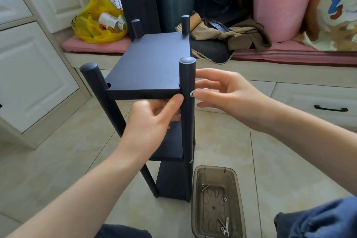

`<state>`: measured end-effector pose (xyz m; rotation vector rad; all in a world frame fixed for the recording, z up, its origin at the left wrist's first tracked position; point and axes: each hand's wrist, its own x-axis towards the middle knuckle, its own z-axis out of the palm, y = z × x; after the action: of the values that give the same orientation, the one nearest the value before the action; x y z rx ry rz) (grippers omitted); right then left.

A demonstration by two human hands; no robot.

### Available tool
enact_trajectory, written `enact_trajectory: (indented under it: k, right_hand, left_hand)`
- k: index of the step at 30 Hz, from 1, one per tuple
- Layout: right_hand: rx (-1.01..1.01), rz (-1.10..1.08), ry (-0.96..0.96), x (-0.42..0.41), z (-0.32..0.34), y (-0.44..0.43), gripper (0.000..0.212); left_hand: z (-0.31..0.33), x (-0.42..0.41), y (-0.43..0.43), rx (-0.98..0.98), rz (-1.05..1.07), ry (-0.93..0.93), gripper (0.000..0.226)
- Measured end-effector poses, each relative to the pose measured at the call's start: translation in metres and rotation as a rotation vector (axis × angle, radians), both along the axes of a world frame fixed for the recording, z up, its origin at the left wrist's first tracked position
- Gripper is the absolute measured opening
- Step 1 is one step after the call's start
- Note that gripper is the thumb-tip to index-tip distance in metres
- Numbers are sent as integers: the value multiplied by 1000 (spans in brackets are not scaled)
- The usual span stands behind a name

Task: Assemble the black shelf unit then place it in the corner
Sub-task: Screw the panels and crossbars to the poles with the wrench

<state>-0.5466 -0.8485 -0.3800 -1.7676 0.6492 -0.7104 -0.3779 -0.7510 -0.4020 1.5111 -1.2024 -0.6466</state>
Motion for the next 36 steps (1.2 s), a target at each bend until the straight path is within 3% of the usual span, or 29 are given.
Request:
enact_trajectory:
  k: [3,6,8,10,15,19,21,24,31,36]
  right_hand:
    - [72,0,-21,1,-1,-3,42]
    - [132,24,-48,2,-2,-5,41]
    - [171,33,-76,3,-1,-5,39]
    - [203,41,-104,3,0,-5,38]
    - [275,33,-139,6,5,-3,37]
    - [595,-58,-272,11,3,-6,43]
    - [691,-29,-239,13,3,-8,39]
    - [671,37,-185,17,3,-10,34]
    - [660,150,-249,20,1,-11,54]
    - [682,194,-276,19,0,-14,32]
  left_hand:
    - [7,4,10,-265,168,-579,43]
    - [18,2,8,-474,274,-763,40]
    - [20,-4,2,-438,278,-856,47]
    - [20,-6,-5,-340,256,-880,56]
    - [22,0,-11,-316,187,-789,45]
    - [21,-3,-12,-298,166,-774,42]
    - [21,-3,-12,-302,160,-776,42]
    - [22,-2,-12,-314,159,-781,40]
    - [26,0,-9,-258,164,-819,39]
    - [24,-1,-7,-211,149,-898,46]
